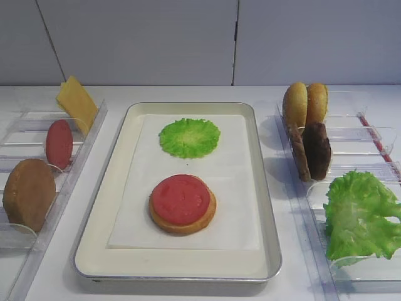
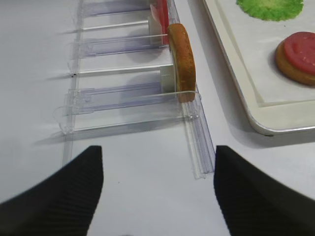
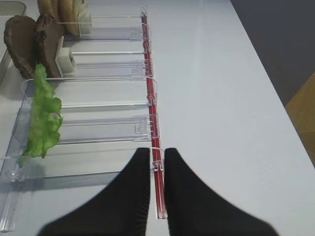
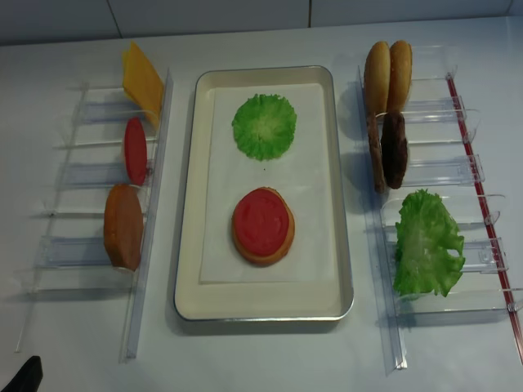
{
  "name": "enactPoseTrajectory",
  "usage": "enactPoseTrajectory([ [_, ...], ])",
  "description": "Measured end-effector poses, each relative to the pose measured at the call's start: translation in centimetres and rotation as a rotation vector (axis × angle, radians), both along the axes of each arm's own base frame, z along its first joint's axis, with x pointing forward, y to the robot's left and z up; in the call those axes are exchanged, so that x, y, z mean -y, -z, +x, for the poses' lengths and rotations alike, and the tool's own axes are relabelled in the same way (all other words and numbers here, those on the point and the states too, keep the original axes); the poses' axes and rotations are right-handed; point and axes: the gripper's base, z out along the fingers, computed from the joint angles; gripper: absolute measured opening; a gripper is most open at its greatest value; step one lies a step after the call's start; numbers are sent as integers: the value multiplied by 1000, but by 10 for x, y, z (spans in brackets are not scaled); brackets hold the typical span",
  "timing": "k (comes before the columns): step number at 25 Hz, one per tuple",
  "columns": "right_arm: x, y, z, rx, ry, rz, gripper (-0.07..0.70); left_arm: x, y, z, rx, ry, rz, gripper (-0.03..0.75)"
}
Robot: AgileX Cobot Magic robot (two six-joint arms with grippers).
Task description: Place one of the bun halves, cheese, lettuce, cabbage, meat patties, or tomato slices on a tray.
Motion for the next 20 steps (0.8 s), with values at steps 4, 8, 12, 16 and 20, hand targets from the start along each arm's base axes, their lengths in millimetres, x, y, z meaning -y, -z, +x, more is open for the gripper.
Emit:
enactPoseTrajectory([
  [4, 0, 0, 0, 0, 1, 2, 77, 0, 0, 0, 0, 0, 0, 467],
  [8, 0, 0, 0, 0, 2, 4, 55, 0, 0, 0, 0, 0, 0, 467],
  [12, 0, 0, 0, 0, 2, 4, 48, 0, 0, 0, 0, 0, 0, 467],
  [16, 0, 0, 0, 0, 2, 4, 48, 0, 0, 0, 0, 0, 0, 467],
  [20, 0, 0, 0, 0, 3, 5, 45, 0, 0, 0, 0, 0, 0, 467],
])
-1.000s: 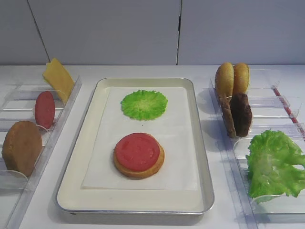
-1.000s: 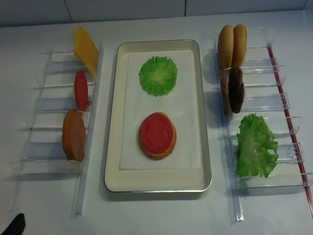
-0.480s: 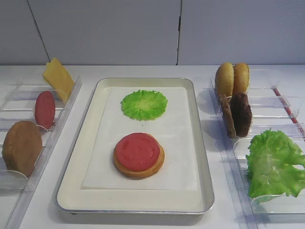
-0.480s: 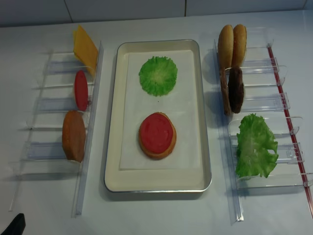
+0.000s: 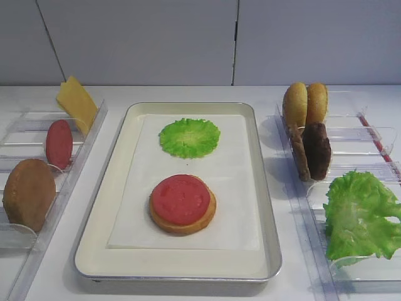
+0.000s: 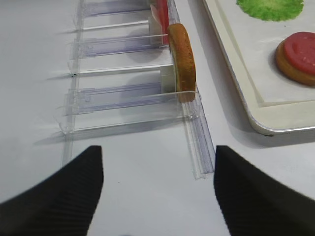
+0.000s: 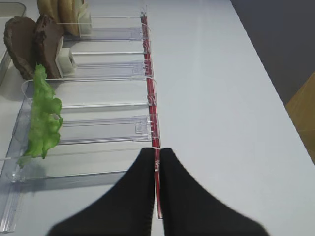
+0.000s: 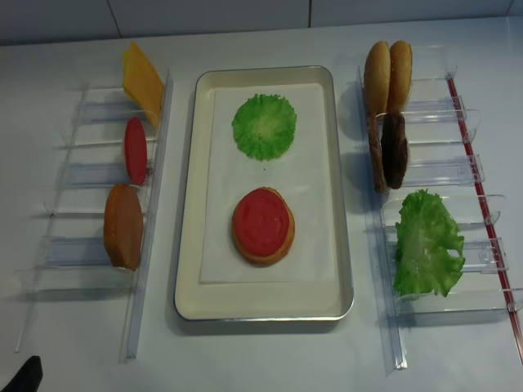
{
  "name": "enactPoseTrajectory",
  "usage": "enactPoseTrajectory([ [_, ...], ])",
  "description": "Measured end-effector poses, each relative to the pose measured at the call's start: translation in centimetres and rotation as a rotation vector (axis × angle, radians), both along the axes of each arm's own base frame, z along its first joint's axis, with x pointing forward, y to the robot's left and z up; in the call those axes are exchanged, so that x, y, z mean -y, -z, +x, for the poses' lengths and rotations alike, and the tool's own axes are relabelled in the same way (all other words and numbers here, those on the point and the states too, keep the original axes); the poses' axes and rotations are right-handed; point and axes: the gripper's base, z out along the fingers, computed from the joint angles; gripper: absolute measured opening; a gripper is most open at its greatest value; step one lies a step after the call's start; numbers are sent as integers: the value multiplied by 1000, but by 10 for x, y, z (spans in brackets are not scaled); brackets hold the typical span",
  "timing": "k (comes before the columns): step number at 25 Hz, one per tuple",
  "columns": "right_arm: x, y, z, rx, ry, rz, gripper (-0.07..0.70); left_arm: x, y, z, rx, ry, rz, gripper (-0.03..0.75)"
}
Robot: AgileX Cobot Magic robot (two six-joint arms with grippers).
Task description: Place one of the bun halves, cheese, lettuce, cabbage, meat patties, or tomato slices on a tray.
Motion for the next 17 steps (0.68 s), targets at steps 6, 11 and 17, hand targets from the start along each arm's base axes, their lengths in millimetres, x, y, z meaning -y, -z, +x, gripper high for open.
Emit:
enactPoseTrajectory([
  [6, 0, 0, 0, 0, 0, 0, 45, 0, 0, 0, 0, 0, 0, 467],
  [11, 0, 0, 0, 0, 0, 0, 45, 0, 0, 0, 0, 0, 0, 466],
  [17, 0, 0, 0, 0, 0, 0, 45, 0, 0, 0, 0, 0, 0, 467],
])
